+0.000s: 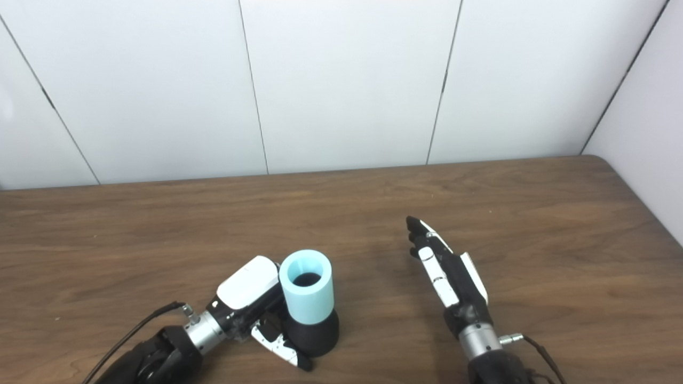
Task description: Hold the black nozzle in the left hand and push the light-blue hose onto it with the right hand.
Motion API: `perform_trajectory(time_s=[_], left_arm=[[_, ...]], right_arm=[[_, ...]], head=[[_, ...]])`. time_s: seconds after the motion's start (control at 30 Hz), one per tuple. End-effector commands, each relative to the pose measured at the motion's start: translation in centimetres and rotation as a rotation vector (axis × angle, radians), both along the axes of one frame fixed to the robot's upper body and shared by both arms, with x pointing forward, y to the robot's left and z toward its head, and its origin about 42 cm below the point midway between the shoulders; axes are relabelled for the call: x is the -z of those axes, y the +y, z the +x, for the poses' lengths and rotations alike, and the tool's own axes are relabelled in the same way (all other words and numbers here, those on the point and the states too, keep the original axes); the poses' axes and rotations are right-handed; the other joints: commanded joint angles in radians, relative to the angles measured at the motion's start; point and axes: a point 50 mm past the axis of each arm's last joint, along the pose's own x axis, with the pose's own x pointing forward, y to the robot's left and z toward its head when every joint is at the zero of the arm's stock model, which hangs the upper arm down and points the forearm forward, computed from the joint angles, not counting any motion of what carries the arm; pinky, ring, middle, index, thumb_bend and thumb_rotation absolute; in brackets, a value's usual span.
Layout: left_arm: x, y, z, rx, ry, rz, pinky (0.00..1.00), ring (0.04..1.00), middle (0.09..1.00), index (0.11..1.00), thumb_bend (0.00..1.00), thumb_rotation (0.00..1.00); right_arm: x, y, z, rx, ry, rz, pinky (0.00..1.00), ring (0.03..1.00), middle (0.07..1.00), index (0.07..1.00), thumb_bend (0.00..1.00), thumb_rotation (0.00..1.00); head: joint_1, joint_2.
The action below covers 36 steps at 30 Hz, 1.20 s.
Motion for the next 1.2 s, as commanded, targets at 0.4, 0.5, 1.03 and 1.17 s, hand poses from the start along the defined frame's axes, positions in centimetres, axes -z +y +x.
perform_trajectory(time_s=[0.4,0.5,1.03,1.17], left_arm=[[3.0,2.4,-0.9,-0.063,0.076,0.267,0.57,0.690,0.711,0.691,1.00,0.14],[3.0,2.8,-0.8,-0.076,0.110,0.294,0.59,0.711,0.729,0.711,1.00,0.14],[2.4,6.4,-0.7,-0.131,0.178,0.421,0.65,0.753,0.771,0.750,1.00,0.15],[2.3,7.1,-0.8,-0.144,0.196,0.444,0.66,0.758,0.776,0.753,1.00,0.15]], right_arm=[[-1.6,-0.3,0.5,-0.016,-0.096,-0.016,0.89,0.924,0.921,0.881,0.11,0.84],[-1.6,-0.3,0.5,-0.009,-0.090,-0.015,0.90,0.931,0.923,0.880,0.11,0.83],[-1.7,-0.5,0.6,0.009,-0.102,0.032,0.90,0.916,0.913,0.879,0.11,0.83],[-1.9,-0.6,0.6,0.014,-0.126,0.019,0.88,0.905,0.912,0.871,0.11,0.82]], head=[[0.002,-0.003],[0.006,-0.002],[0.032,-0.003],[0.029,-0.002]])
